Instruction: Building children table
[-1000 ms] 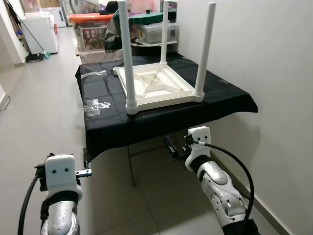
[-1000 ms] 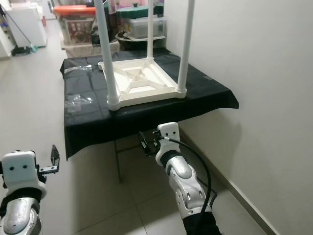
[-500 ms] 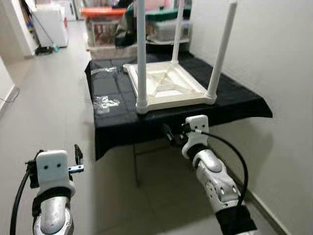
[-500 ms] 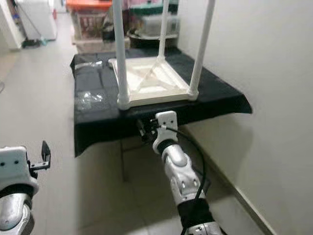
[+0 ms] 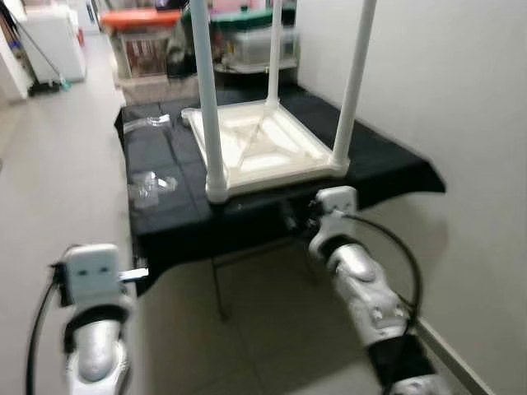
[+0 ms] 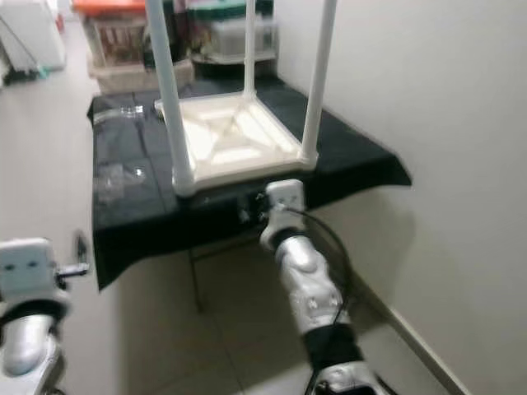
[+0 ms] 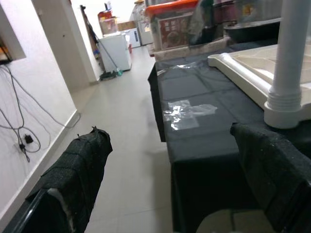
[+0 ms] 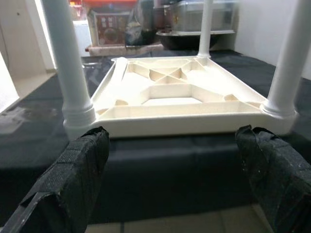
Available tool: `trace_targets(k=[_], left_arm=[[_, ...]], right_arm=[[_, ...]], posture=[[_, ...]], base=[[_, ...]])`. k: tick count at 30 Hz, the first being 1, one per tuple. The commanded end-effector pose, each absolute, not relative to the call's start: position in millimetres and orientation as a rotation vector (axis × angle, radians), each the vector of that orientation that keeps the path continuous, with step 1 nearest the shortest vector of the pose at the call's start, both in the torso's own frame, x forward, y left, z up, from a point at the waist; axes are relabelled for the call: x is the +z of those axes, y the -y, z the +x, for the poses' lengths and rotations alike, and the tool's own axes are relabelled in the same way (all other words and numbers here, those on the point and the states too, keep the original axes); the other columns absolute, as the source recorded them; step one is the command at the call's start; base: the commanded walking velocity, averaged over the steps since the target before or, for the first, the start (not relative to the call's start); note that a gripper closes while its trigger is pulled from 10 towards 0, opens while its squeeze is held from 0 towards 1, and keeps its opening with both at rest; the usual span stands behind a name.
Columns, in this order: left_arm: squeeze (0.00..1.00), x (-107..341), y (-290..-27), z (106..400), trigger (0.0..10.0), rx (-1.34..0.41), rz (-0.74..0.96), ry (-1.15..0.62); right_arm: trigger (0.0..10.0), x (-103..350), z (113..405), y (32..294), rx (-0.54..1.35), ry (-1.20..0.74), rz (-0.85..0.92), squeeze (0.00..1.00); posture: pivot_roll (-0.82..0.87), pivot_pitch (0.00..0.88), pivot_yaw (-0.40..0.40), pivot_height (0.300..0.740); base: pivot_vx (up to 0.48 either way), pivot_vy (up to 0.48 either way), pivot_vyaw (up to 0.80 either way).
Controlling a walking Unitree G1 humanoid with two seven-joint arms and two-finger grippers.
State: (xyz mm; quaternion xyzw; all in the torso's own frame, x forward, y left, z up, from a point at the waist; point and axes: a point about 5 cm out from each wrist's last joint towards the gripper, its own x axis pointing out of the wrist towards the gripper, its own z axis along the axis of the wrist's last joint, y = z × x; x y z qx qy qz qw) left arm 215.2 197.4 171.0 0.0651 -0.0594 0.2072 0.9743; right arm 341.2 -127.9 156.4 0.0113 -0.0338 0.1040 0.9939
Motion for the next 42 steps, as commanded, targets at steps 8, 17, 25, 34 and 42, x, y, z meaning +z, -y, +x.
trace_targets(k=[8, 17, 25, 34, 42], left_arm=[[0.0, 168.6, -203.4, 212.3, 10.0, 0.445, 0.155, 0.102], [0.0, 167.0, -204.6, 211.9, 10.0, 0.45, 0.157, 0.096], [0.0, 165.4, -204.5, 211.3, 10.0, 0.447, 0.153, 0.091], [0.0, 163.3, -202.7, 210.6, 10.0, 0.437, 0.149, 0.085], [0.0, 161.9, -195.2, 213.1, 10.0, 0.363, 0.114, 0.075]], right_arm=[[10.0, 156.0, 340.6, 112.2, 0.25, 0.08, 0.026, 0.0], [10.0, 155.5, 341.1, 111.4, 0.255, 0.09, 0.018, 0.0], [10.0, 155.3, 342.3, 113.8, 0.232, 0.088, 0.028, 0.0], [10.0, 153.3, 343.0, 115.8, 0.221, 0.083, 0.021, 0.0], [10.0, 152.8, 343.3, 117.8, 0.204, 0.083, 0.022, 0.0]], posture=[[0.08, 0.0, -0.026, 0.74], [0.08, 0.0, -0.026, 0.74], [0.08, 0.0, -0.024, 0.74], [0.08, 0.0, -0.023, 0.74], [0.08, 0.0, -0.025, 0.74]], base=[[0.286, 0.0, 0.0], [0.285, 0.0, 0.14], [0.285, 0.0, 0.08], [0.286, 0.0, 0.0], [0.141, 0.0, 0.0]])
